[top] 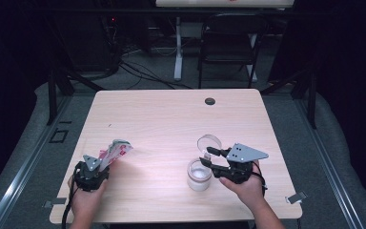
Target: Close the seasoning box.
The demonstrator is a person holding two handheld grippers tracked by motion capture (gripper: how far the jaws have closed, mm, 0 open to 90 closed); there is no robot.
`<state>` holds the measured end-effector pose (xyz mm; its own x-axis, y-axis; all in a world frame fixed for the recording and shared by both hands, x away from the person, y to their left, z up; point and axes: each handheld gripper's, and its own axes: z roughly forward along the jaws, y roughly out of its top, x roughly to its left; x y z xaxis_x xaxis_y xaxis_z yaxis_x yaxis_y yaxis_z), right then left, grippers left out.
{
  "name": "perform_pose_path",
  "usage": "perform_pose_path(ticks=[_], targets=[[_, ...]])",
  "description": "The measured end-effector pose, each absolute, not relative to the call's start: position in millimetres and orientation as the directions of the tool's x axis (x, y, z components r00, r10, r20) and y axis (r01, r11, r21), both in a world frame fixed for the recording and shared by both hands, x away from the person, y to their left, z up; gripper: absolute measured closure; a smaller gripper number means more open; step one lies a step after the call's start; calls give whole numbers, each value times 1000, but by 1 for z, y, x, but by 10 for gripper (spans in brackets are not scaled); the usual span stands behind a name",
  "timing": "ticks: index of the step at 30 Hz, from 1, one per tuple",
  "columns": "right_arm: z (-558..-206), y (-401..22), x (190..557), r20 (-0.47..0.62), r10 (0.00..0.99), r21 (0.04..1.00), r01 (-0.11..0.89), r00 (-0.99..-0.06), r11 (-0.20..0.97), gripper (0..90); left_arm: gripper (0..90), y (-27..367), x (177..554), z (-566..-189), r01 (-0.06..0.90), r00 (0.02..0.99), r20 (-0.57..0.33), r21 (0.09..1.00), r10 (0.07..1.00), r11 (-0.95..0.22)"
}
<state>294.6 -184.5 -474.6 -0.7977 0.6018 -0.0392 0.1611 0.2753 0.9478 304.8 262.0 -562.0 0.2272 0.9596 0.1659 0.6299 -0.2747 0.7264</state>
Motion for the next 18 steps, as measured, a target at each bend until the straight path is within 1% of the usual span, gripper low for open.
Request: perform_pose_path(ticks=[3,7,11,13,15,18], targets=[[-475,-185,295,-38,602,948,162,-798,274,549,588,262,305,-562,630,233,152,729,961,-268],[-475,-185,295,-37,602,948,162,-797,273,548,505,261,305,-562,633,229,159,725,960,-271],[-475,-185,295,-39,603,948,162,-797,275,546,395,262,303,-558,610,221,140,752,965,-249],[-475,-185,295,-38,604,948,162,-796,274,546,337,260,301,-556,599,234,133,760,963,-251],[-475,-185,295,-39,605,947,163,-795,276,544,302,258,300,-555,587,250,130,768,959,-257],[-475,-185,295,-39,605,948,162,-795,275,543,282,254,297,-552,571,267,130,777,955,-265]])
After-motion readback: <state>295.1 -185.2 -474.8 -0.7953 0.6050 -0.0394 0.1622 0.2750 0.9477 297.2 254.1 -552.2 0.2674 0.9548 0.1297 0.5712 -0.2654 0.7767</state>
